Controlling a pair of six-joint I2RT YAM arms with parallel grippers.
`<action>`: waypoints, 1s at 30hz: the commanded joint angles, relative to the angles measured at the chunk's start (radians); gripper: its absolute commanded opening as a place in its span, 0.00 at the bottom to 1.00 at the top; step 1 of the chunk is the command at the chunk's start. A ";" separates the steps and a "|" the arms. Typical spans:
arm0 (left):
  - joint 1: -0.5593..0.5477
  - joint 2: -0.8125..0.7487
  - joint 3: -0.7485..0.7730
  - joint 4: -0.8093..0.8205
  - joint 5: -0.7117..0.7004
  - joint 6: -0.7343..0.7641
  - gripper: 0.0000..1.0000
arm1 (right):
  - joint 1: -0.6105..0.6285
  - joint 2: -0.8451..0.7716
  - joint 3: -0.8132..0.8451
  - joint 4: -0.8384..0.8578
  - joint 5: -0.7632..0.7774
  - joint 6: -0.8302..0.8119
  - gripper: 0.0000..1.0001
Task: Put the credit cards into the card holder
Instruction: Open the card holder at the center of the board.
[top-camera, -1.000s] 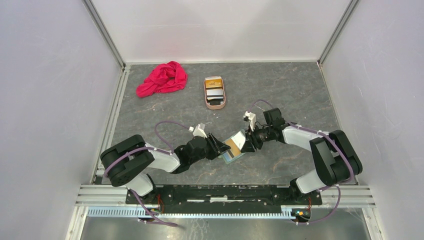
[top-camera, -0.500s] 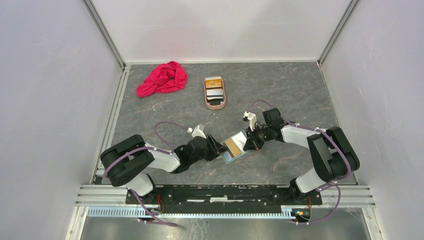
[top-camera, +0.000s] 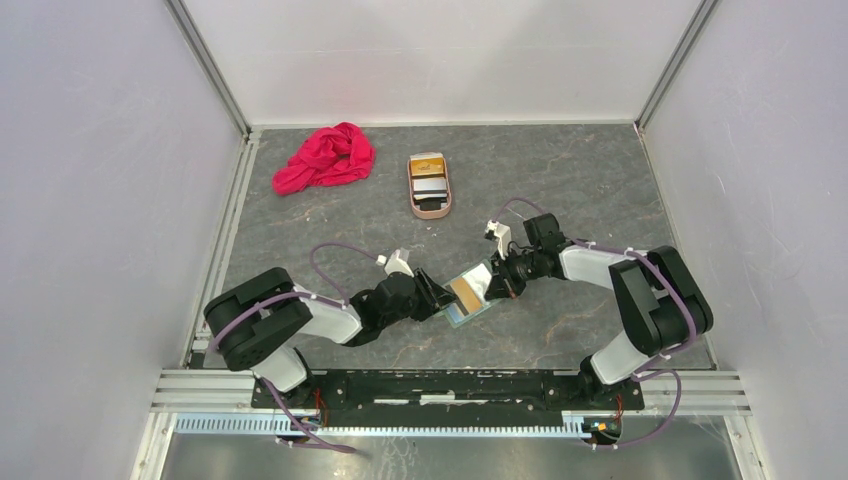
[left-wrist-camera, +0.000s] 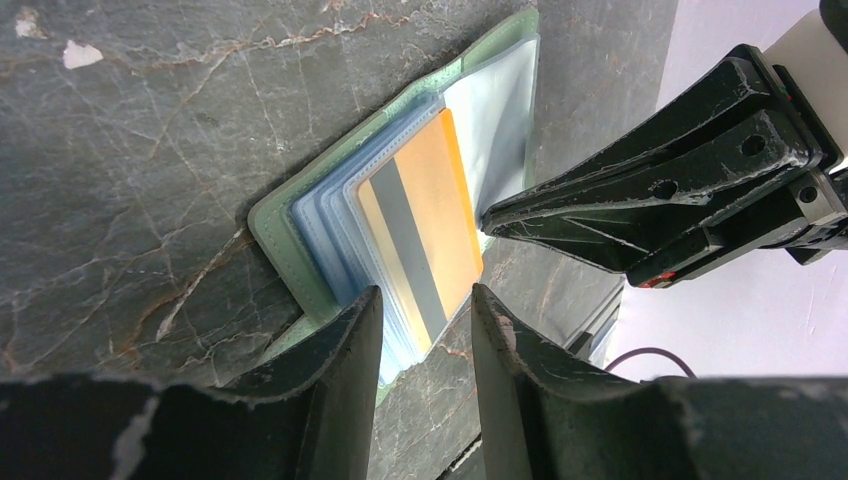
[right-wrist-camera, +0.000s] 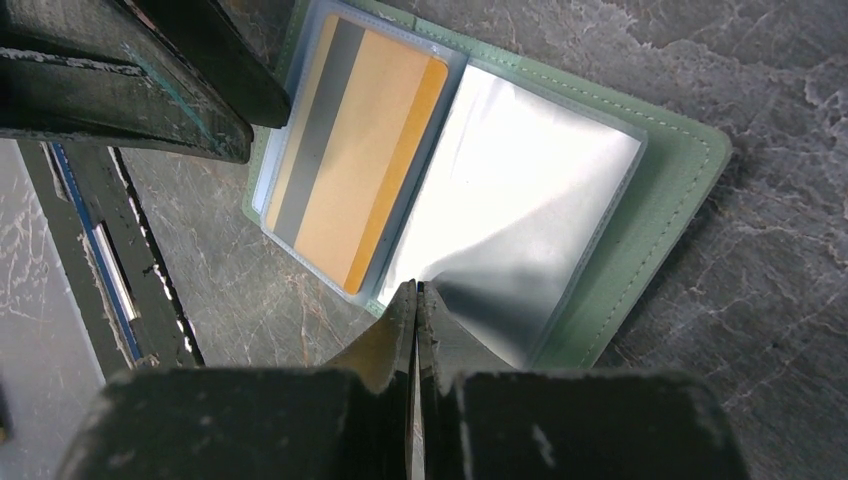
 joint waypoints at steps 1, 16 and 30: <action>0.005 0.024 0.026 0.063 0.001 -0.028 0.45 | -0.001 0.038 0.011 -0.016 0.051 -0.020 0.03; 0.024 0.053 0.000 0.196 0.034 -0.050 0.41 | -0.001 0.046 0.013 -0.021 0.051 -0.026 0.03; 0.042 0.136 0.023 0.316 0.101 -0.062 0.36 | -0.001 0.036 0.017 -0.030 0.028 -0.039 0.04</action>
